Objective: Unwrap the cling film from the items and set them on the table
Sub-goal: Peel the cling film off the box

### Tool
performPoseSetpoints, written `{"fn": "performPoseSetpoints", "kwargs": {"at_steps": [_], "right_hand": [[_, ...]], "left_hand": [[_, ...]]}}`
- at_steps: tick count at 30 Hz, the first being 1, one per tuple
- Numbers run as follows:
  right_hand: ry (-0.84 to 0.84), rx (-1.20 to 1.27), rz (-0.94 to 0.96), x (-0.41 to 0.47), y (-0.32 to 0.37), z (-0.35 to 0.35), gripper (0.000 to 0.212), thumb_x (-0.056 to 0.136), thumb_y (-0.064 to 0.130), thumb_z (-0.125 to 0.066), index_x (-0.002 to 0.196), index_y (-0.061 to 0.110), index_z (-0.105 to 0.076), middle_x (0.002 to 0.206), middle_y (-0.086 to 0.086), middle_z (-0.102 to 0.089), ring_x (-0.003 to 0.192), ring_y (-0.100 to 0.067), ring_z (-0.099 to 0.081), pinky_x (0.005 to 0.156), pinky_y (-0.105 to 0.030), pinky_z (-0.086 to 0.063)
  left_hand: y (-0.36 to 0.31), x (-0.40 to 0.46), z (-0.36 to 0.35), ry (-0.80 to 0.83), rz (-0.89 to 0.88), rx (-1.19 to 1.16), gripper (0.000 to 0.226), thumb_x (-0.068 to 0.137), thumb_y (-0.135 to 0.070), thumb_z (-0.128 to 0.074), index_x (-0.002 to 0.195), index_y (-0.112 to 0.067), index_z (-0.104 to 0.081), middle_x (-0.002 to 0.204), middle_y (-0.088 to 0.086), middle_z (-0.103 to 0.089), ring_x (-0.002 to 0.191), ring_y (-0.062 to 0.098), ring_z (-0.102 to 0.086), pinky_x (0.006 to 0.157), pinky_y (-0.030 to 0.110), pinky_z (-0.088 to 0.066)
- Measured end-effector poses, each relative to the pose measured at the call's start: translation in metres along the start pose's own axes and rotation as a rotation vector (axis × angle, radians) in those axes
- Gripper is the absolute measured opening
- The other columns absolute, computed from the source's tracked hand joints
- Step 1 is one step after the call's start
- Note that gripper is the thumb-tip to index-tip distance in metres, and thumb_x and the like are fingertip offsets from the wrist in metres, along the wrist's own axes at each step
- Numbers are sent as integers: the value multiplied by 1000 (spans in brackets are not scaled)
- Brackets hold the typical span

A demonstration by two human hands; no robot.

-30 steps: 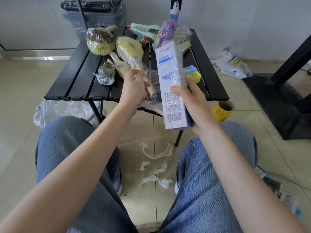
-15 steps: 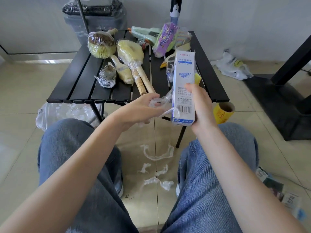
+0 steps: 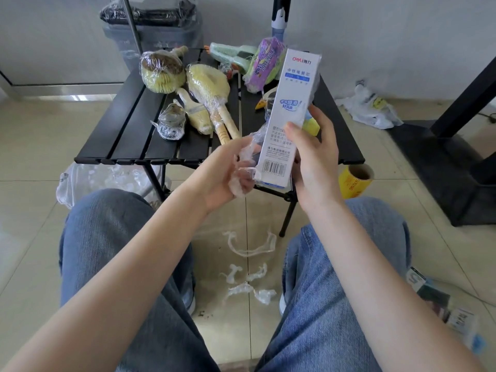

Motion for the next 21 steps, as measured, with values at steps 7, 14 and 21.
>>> {"fn": "performPoseSetpoints", "kwargs": {"at_steps": [7,14,21], "right_hand": [[123,201,-202,1,-4,-9,32,97,30,-50,125,16,-55,114,-9,-63,100,-21,-63,74,-34,-57],[122,321,-397,-11,-33,-7,33,97,32,-45,120,17,-62,123,-10,-65,106,-26,-62,104,-46,-42],[165,-101,-366,-16,-40,-13,29,99,42,-40,97,27,-65,82,7,-73,78,-8,-70,75,-27,-53]], "left_hand": [[-6,-3,10,43,-68,220,11,90,-33,-59,83,-25,-56,51,-10,-25,39,2,-19,36,12,-13],[-22,-3,25,-253,-380,319,20,93,-30,-54,81,-20,-66,68,-3,-59,69,17,-54,58,26,-43],[-24,2,6,-238,-446,260,37,104,-26,-34,130,-5,-48,111,14,-68,87,20,-68,49,19,-48]]}}
Point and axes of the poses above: each hand's wrist, its own x-axis towards the middle knuckle, its own z-axis out of the back of the hand, y = z × x, the point moved 8 cm from there along x, towards the middle knuckle
